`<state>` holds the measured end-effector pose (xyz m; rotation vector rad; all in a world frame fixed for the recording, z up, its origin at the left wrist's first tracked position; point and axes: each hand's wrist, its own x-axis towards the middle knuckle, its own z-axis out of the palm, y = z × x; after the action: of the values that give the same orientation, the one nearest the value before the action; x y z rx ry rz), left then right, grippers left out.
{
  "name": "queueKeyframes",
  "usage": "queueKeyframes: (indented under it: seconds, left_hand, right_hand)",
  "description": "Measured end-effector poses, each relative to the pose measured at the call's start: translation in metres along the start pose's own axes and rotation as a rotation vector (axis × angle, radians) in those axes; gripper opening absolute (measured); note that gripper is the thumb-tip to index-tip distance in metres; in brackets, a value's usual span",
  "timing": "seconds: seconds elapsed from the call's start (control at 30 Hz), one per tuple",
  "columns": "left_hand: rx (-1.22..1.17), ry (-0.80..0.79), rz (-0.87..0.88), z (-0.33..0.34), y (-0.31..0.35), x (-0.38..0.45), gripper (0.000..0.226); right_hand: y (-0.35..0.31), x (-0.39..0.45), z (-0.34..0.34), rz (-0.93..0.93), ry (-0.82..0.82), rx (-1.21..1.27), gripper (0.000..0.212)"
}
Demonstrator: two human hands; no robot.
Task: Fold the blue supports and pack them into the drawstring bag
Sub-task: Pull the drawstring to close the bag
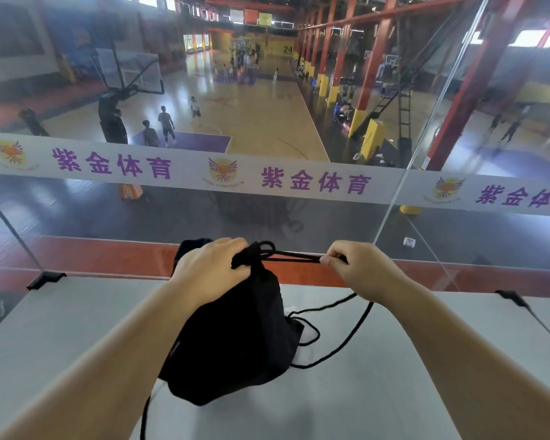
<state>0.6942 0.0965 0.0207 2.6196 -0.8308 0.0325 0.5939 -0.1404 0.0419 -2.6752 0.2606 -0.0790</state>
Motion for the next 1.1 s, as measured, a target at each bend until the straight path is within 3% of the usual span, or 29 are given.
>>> queueKeyframes:
  seconds: [0.17, 0.27, 0.43, 0.6, 0.77, 0.87, 1.0, 1.1]
  left_hand:
    - [-0.010, 0.014, 0.028, 0.000, 0.006, -0.003, 0.006]
    - [-0.011, 0.020, 0.051, 0.001, 0.009, -0.004, 0.008]
    - [0.036, 0.047, 0.064, -0.002, 0.007, -0.004, 0.012]
    - [0.179, 0.040, 0.017, -0.007, -0.010, -0.005, 0.018]
    - [0.176, 0.017, -0.092, -0.012, -0.032, -0.010, 0.018]
    - [0.142, 0.002, -0.069, -0.010, -0.026, -0.011, 0.017]
    - [0.095, 0.027, -0.033, -0.009, -0.020, -0.010, 0.019]
    - [0.073, 0.028, -0.002, -0.008, -0.014, -0.010, 0.022]
  right_hand:
    - [-0.016, 0.005, 0.013, -0.027, -0.239, 0.052, 0.033]
    - [-0.031, 0.011, 0.023, -0.077, -0.265, 0.164, 0.017]
    - [-0.051, 0.022, 0.018, -0.098, -0.147, 0.389, 0.018]
    - [-0.039, 0.022, 0.006, -0.102, 0.029, 0.153, 0.029]
    - [0.001, 0.016, -0.001, 0.018, 0.141, 0.143, 0.029]
    - [0.007, 0.014, 0.006, 0.064, 0.073, 0.122, 0.030]
    - [-0.002, 0.013, 0.008, 0.083, -0.159, 0.164, 0.031]
    - [-0.018, 0.014, 0.017, 0.024, -0.305, 0.122, 0.049]
